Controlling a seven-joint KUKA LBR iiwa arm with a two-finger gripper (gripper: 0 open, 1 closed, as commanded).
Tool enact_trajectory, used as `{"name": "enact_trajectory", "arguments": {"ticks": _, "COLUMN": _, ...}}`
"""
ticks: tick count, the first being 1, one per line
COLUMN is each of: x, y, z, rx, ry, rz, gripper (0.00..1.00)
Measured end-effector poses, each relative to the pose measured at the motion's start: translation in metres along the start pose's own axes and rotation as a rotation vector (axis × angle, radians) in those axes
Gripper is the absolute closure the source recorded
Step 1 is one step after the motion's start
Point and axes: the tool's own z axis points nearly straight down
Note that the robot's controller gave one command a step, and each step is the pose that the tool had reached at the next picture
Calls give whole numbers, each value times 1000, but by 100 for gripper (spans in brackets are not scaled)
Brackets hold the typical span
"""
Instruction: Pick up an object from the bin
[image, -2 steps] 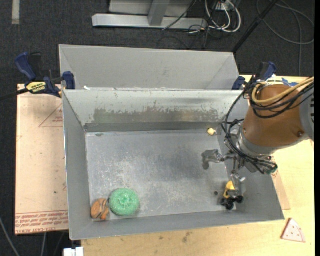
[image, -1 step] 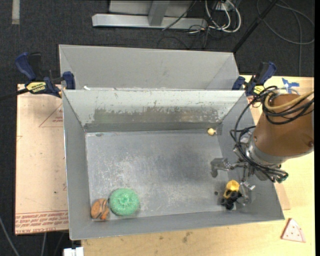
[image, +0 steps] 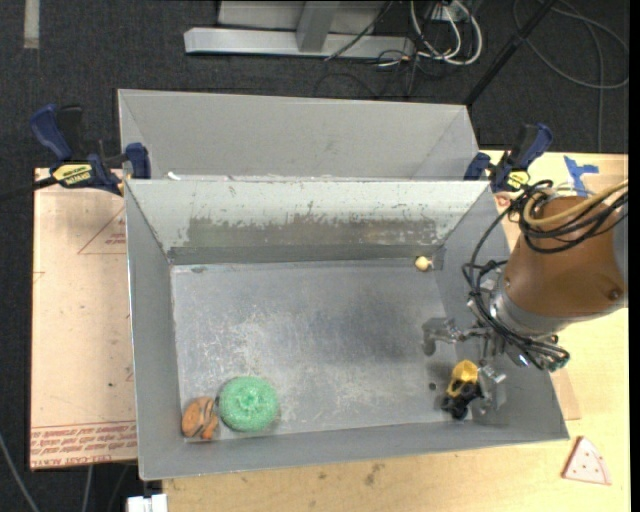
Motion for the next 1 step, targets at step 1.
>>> {"name": "enact_trajectory", "arguments": {"ticks": 1, "x": 11, "y": -16, "z": 41, "rx": -15, "ry": -8, "rz": -323, "gripper": 100}}
